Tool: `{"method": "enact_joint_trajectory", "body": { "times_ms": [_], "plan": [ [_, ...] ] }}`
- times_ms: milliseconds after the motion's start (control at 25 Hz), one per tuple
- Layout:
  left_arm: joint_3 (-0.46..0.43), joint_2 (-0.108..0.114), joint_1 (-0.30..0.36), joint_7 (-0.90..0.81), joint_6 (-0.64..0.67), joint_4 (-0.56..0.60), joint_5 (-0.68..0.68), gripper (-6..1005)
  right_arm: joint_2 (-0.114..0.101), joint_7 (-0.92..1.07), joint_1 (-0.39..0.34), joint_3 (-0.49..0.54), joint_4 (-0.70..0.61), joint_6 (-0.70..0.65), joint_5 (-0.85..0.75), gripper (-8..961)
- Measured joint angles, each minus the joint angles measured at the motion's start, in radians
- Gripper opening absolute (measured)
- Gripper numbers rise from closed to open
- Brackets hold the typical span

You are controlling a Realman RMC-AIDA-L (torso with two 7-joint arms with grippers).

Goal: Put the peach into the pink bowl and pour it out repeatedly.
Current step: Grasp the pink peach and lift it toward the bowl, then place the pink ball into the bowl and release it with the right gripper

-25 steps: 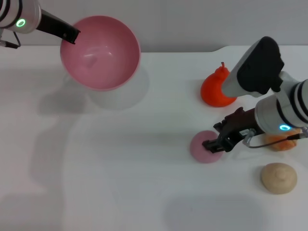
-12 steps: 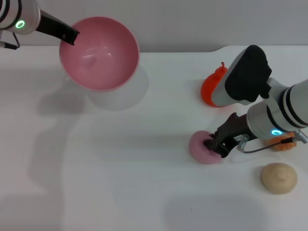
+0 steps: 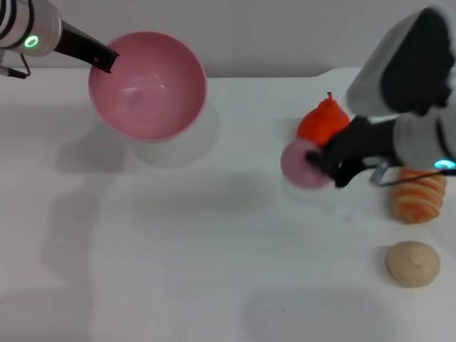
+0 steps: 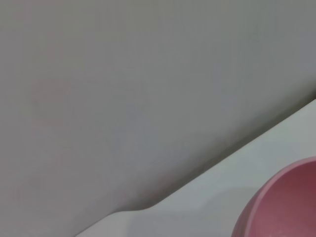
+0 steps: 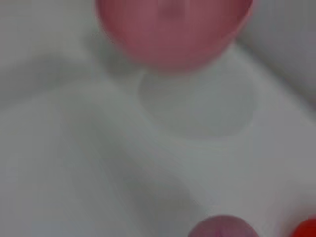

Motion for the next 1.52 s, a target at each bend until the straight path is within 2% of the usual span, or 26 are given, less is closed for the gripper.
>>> {"method": "enact_joint_trajectory", "body": {
  "times_ms": [240, 400, 480, 600, 680, 1320, 1520],
  "plan": [
    [0.045, 0.000, 0.016, 0.000, 0.005, 0.001, -0.040, 75, 0.011, 0.001, -0.090, 0.026, -0.343, -0.027, -0.045, 33],
    [0.100, 0.000, 0.028, 0.000, 0.014, 0.005, -0.081, 75, 0.009, -0.003, -0.081, 0.022, -0.426, -0.022, -0.045, 32],
    [0.177, -0.002, 0.029, -0.002, 0.055, 0.021, -0.127, 76, 0.007, -0.003, -0.058, 0.013, -0.423, -0.014, -0.044, 32],
    [0.197, -0.004, 0.030, -0.004, 0.064, 0.029, -0.138, 76, 0.005, -0.008, -0.043, -0.012, -0.408, 0.018, -0.046, 38],
    [0.262, -0.006, 0.035, -0.025, 0.075, 0.050, -0.167, 76, 0.005, -0.019, -0.044, -0.027, -0.396, 0.051, -0.046, 49],
    [0.295, -0.008, 0.027, -0.030, 0.074, 0.063, -0.216, 77, 0.005, -0.046, -0.033, -0.103, -0.274, 0.138, -0.050, 142],
    [0.305, -0.008, 0.027, -0.030, 0.074, 0.063, -0.217, 77, 0.004, -0.048, -0.036, -0.103, -0.273, 0.142, -0.050, 370]
  ]
}}
